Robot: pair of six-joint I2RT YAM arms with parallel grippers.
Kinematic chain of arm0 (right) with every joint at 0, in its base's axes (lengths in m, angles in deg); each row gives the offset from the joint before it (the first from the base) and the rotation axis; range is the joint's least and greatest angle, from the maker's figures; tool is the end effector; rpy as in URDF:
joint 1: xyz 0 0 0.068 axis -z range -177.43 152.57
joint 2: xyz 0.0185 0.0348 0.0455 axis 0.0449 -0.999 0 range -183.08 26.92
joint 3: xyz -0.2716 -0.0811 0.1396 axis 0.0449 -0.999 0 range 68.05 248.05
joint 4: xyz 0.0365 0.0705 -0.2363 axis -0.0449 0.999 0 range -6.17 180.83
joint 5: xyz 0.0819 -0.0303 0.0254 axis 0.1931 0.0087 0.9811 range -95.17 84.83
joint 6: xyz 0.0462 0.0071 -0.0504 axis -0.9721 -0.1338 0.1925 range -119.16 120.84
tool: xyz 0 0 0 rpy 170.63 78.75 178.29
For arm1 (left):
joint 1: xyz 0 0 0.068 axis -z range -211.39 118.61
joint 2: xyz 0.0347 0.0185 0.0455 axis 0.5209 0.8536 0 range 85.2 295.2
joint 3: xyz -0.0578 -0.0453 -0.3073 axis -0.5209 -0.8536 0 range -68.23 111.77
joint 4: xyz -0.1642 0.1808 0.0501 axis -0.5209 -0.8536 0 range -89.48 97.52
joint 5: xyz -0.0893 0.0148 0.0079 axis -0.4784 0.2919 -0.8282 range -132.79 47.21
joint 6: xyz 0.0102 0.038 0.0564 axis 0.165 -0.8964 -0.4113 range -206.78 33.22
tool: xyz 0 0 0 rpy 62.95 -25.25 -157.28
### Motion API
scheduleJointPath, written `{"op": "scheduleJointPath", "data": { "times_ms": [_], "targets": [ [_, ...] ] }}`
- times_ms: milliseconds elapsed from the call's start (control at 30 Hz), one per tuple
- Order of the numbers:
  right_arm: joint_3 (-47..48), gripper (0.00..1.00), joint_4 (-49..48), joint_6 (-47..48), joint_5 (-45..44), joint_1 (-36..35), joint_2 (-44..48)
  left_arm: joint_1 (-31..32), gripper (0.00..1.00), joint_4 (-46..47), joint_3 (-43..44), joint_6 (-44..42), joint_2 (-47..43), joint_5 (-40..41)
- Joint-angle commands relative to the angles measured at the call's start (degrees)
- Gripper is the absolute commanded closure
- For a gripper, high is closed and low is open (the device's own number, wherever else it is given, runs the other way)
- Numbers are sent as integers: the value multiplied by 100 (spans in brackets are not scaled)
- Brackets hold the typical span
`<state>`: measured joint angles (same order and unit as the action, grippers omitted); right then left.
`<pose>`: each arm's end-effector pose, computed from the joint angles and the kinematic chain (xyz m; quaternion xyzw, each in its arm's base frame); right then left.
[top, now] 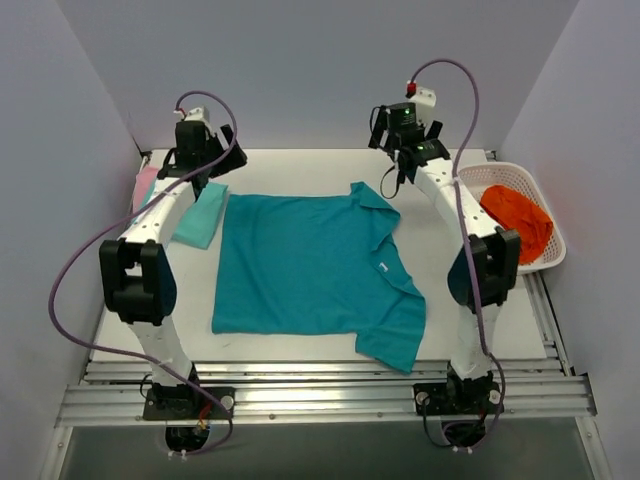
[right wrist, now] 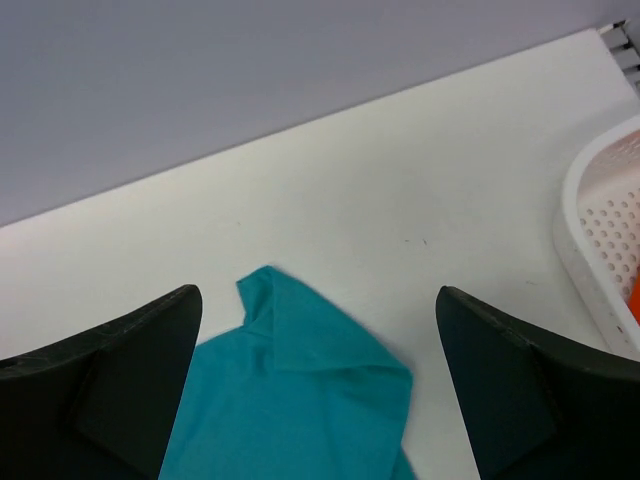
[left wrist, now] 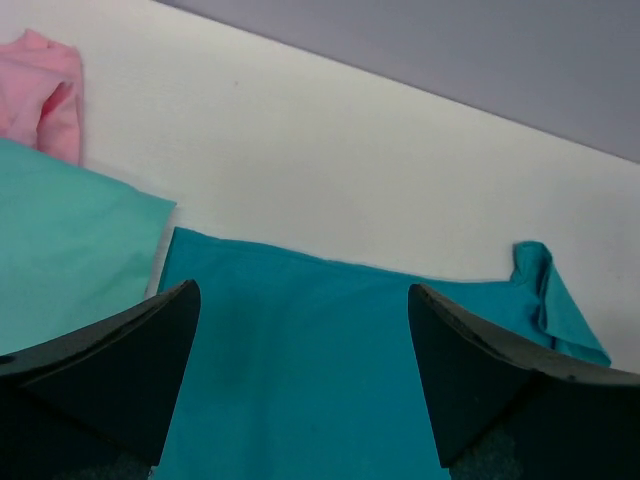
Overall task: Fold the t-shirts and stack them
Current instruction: Flatten out the tshirt
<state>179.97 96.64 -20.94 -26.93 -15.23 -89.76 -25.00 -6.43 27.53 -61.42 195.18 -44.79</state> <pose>0.4961 0.1376 0.3916 0.1389 0.7880 0.0531 0.5975 0.4759 -0.0553 0.3434 -0.1325 0.8476 -0.1550 0.4900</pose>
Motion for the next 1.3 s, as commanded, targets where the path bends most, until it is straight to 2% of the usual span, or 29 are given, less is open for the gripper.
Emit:
{"op": "scheduleJointPath", "data": {
  "times_ms": [0, 133, 233, 367, 500, 767, 1033, 1267],
  "targets": [
    [-731, 0, -174, -45, -347, -320, 1065, 99, 6, 525, -522, 144, -1098, -2],
    [-2196, 0, -324, -545, -4, -557, 1683, 274, 6, 718, -1305, 302, -1619, -55],
    [-3075, 0, -517, -774, -170, -759, 1982, 441, 6, 1052, -1964, 407, -1848, -143],
    [-3746, 0, -675, -1003, -275, -760, 1974, 582, 6, 1534, -2378, 469, -1725, -186],
    [-3888, 0, -570, -1083, -557, -725, 1746, 617, 5, 1738, -2422, 592, -1321, -406],
    [-3590, 0, -693, -960, -487, -479, 947, 688, 4, 2072, -2519, 672, -785, -538],
    [-3203, 1, -921, -898, -286, -277, -20, 688, 2, 2090, -2493, 549, -697, -477],
    [-2948, 4, -1053, -863, -241, -206, -452, 688, 2, 2107, -2422, 487, -521, -468]
  ]
}}
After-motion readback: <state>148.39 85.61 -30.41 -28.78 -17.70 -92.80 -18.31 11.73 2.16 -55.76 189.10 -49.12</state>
